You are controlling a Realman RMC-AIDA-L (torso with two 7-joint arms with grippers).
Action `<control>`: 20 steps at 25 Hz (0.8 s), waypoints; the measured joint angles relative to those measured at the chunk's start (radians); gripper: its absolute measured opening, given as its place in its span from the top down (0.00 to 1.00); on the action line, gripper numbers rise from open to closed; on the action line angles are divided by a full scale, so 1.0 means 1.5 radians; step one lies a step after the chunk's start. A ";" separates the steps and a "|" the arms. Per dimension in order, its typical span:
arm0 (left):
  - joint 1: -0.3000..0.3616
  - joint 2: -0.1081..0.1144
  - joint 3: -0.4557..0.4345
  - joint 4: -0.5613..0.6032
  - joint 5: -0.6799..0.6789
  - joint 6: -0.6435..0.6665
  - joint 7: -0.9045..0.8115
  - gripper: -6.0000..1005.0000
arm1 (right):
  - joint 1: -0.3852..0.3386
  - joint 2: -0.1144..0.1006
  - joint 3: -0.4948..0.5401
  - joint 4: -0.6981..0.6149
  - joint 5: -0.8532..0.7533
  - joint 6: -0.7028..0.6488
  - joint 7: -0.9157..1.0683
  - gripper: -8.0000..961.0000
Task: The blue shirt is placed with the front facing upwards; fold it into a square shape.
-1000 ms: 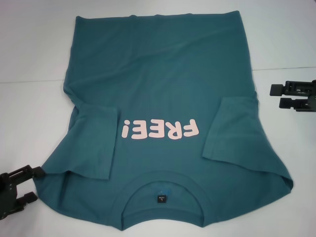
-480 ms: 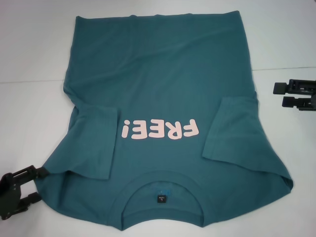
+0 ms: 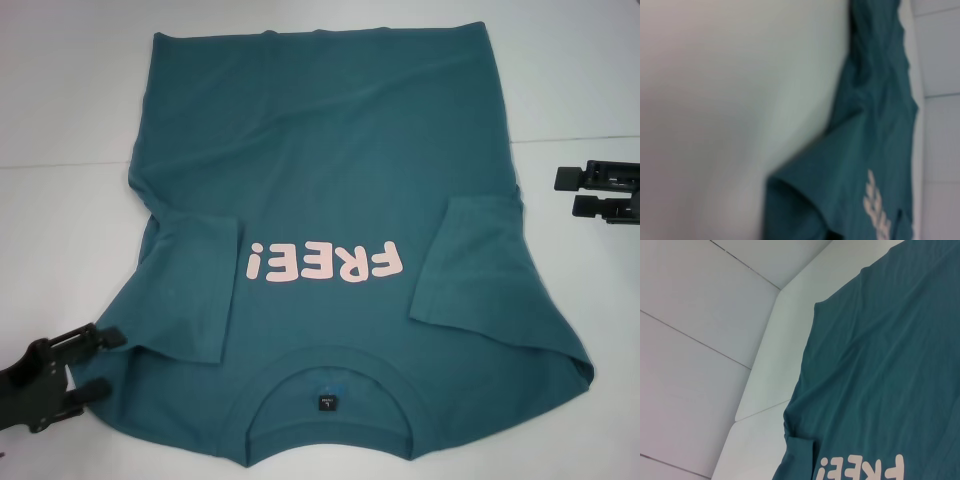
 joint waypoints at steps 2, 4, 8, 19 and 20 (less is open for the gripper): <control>-0.004 -0.001 0.000 0.001 -0.004 0.010 0.002 0.18 | 0.000 0.000 0.000 0.000 0.000 0.001 0.000 0.15; -0.004 -0.001 -0.001 0.004 -0.005 0.013 0.003 0.18 | 0.000 0.000 0.000 0.000 0.000 0.002 0.000 0.15; 0.007 0.003 -0.005 0.008 -0.005 0.001 -0.003 0.18 | -0.001 0.000 0.000 0.000 0.000 0.003 0.000 0.15; 0.014 0.003 -0.022 0.015 -0.003 -0.028 -0.021 0.18 | -0.002 0.000 0.002 0.000 0.000 0.002 0.000 0.15; 0.015 0.004 -0.022 0.015 -0.002 -0.030 -0.022 0.18 | -0.003 0.000 0.002 0.000 0.000 0.003 0.000 0.15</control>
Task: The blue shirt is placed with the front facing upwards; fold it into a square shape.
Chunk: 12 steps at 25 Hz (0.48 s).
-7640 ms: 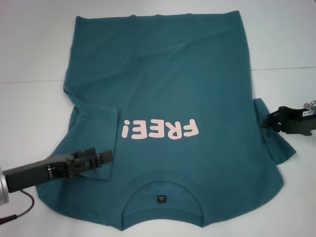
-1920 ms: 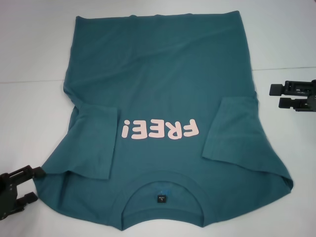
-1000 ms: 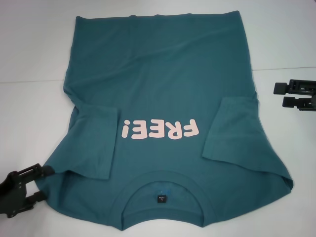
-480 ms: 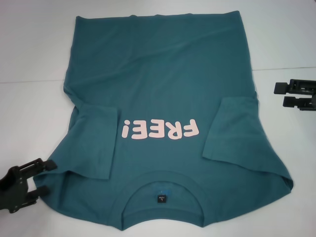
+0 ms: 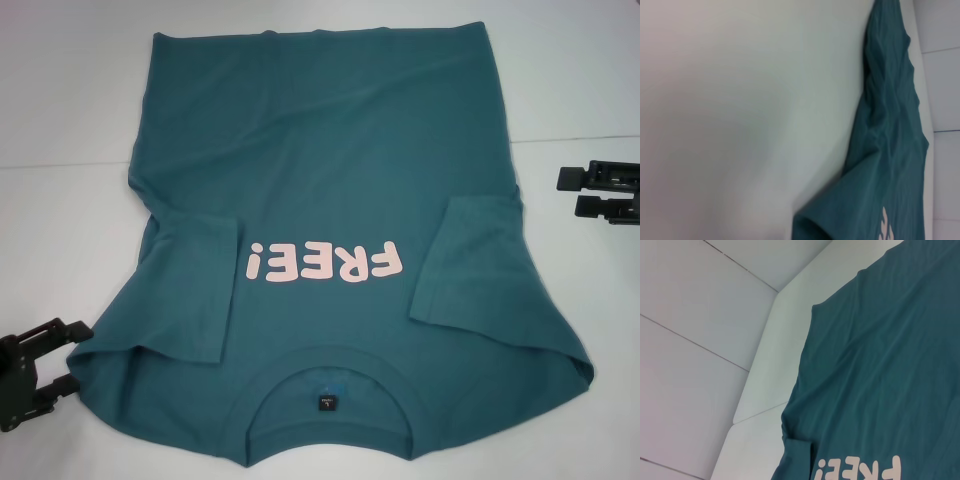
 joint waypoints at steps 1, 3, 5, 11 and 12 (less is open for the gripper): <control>0.001 0.000 0.000 0.000 0.002 -0.003 -0.002 0.18 | 0.000 0.000 0.000 0.000 0.000 0.000 0.000 0.15; 0.002 0.000 0.000 0.000 0.002 -0.003 -0.002 0.18 | 0.000 0.000 0.001 0.000 0.000 0.001 0.000 0.15; 0.002 0.000 0.000 0.000 0.003 -0.004 -0.002 0.18 | 0.000 0.000 0.003 0.000 0.000 0.001 0.000 0.15; 0.004 0.002 0.000 0.000 0.005 -0.007 -0.002 0.18 | 0.000 -0.001 0.005 0.000 0.000 0.000 0.000 0.15; 0.004 0.002 0.000 0.000 0.007 -0.008 -0.002 0.18 | 0.000 -0.001 0.005 0.000 0.000 0.000 0.000 0.15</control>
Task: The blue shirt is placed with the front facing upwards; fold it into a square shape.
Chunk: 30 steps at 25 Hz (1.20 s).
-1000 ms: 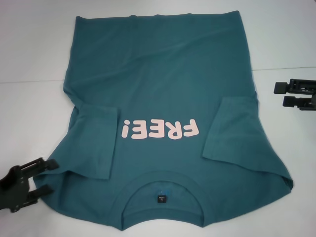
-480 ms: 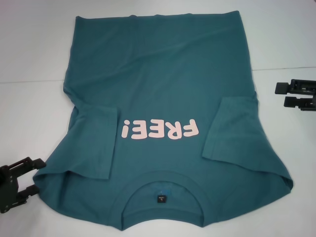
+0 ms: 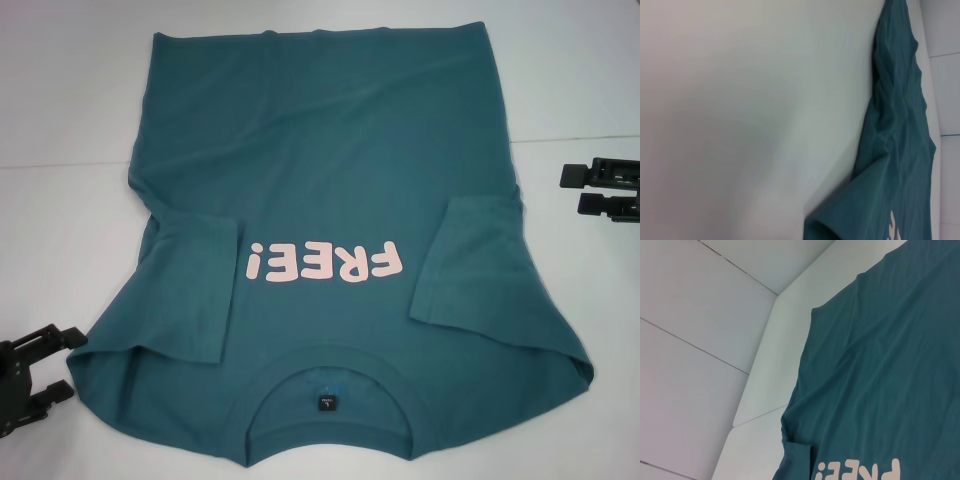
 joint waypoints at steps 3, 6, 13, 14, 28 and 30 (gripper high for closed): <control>0.001 0.000 0.000 0.000 0.004 -0.002 -0.001 0.18 | 0.000 0.000 0.001 0.000 0.000 -0.001 0.000 0.15; 0.001 0.000 0.000 -0.001 0.005 -0.002 -0.002 0.18 | 0.000 0.000 0.001 0.000 0.000 -0.001 0.000 0.15; 0.001 0.000 0.004 -0.004 0.005 -0.003 -0.002 0.18 | 0.000 0.000 0.001 0.000 0.000 -0.001 0.001 0.15; 0.000 0.000 0.004 -0.004 0.005 -0.003 -0.002 0.18 | 0.000 0.000 0.001 0.000 0.000 -0.001 0.001 0.15; -0.004 -0.004 0.014 -0.006 0.005 -0.003 -0.004 0.18 | -0.001 -0.001 0.004 0.000 0.000 -0.001 0.001 0.15; -0.004 -0.005 0.014 -0.005 0.005 -0.002 -0.003 0.18 | -0.001 -0.001 0.005 0.000 0.000 -0.001 0.001 0.15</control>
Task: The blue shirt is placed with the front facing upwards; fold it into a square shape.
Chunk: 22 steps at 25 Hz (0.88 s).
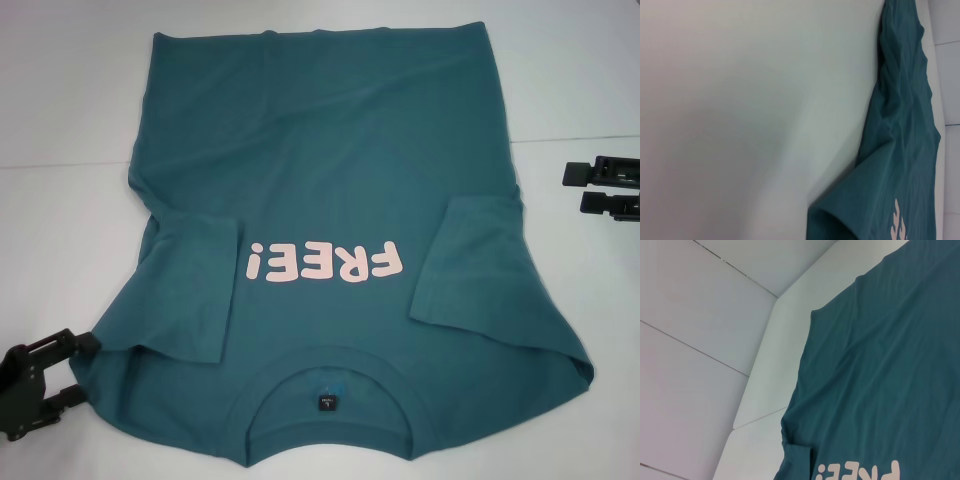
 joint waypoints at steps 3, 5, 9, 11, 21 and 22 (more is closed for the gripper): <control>0.002 0.000 -0.002 0.005 0.000 -0.001 0.000 0.18 | 0.000 0.000 0.002 0.000 0.000 -0.001 0.000 0.15; 0.004 0.001 -0.004 0.006 0.000 -0.001 0.000 0.18 | -0.001 0.000 0.003 0.000 -0.001 -0.001 0.000 0.15; 0.005 0.002 -0.005 0.006 0.000 -0.001 0.001 0.18 | -0.001 0.000 0.003 0.000 -0.001 -0.002 0.000 0.15; 0.005 0.002 -0.005 0.006 0.000 -0.001 0.001 0.18 | -0.001 0.000 0.004 0.000 0.000 -0.002 0.000 0.15; 0.003 0.001 0.001 0.008 0.000 -0.008 0.001 0.18 | -0.002 0.000 0.004 0.000 0.000 -0.003 0.000 0.15; 0.002 0.001 0.001 0.006 0.000 -0.007 0.002 0.18 | -0.002 0.000 0.004 0.000 0.000 -0.003 0.000 0.15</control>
